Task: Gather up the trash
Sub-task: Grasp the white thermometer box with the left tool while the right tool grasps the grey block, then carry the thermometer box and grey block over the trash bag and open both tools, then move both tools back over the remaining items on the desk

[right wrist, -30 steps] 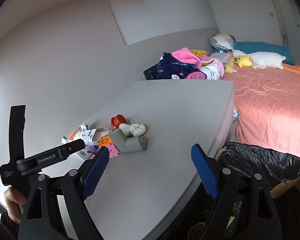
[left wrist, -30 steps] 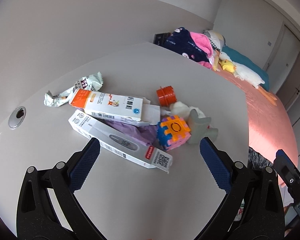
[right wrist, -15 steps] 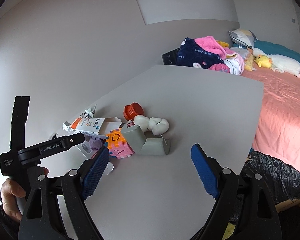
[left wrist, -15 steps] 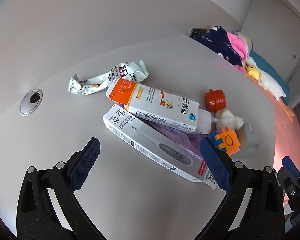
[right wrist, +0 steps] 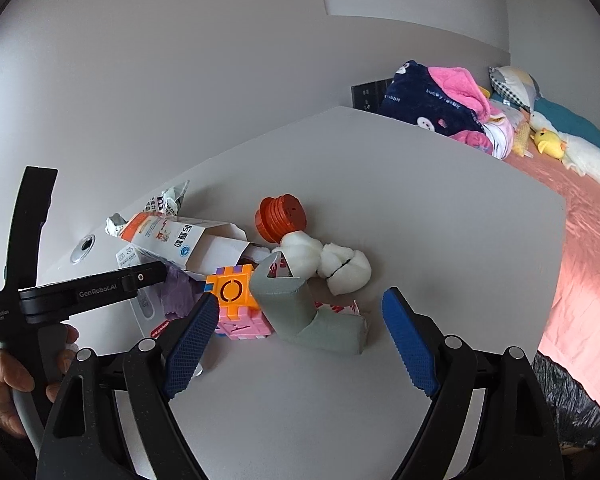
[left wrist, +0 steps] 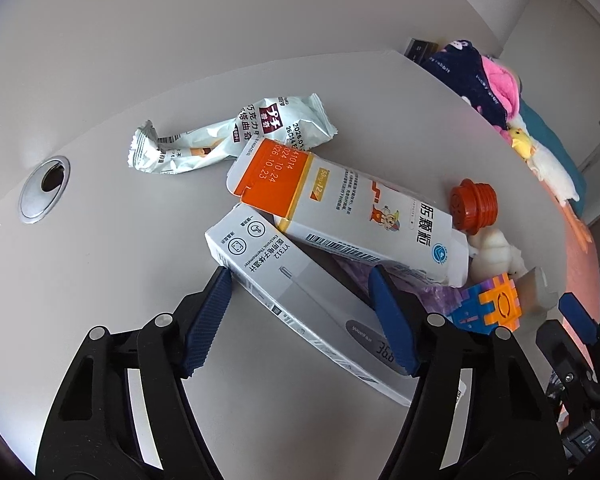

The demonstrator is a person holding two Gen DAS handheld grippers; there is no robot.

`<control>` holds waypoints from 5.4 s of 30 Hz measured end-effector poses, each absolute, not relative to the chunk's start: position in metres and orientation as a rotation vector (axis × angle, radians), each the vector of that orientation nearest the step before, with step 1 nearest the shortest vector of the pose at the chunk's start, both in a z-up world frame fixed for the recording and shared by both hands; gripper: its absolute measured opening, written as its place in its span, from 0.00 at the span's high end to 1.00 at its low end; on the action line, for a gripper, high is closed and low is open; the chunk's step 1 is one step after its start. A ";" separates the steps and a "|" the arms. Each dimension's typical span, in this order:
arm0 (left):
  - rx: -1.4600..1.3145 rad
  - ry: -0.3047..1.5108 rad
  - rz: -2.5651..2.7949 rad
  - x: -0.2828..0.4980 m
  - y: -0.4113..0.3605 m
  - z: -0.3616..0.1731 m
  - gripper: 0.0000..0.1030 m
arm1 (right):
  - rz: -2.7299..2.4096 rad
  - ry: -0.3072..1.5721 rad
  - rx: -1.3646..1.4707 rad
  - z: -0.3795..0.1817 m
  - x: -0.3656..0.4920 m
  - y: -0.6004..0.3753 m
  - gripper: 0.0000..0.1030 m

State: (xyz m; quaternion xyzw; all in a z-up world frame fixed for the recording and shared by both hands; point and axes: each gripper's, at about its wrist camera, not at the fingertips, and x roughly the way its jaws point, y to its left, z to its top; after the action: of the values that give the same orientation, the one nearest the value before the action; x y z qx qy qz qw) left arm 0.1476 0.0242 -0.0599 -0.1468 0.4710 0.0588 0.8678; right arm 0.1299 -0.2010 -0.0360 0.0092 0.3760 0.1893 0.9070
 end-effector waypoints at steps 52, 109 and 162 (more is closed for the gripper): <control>-0.128 0.864 -0.198 0.056 -0.064 -0.004 0.73 | 0.341 0.680 0.240 -0.008 0.022 -0.287 0.67; 0.048 0.901 -0.685 -0.007 -0.294 0.000 0.72 | 0.017 0.532 0.422 0.008 -0.097 -0.485 0.66; 0.006 0.918 -0.317 0.076 -0.155 -0.025 0.06 | 0.117 0.622 0.342 -0.013 -0.005 -0.393 0.08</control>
State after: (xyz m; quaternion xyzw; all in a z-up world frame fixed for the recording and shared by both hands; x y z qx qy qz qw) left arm 0.0761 -0.1548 -0.0249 0.0029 0.4412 -0.1524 0.8844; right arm -0.0048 -0.3934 -0.0134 0.1672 0.3045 0.0573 0.9360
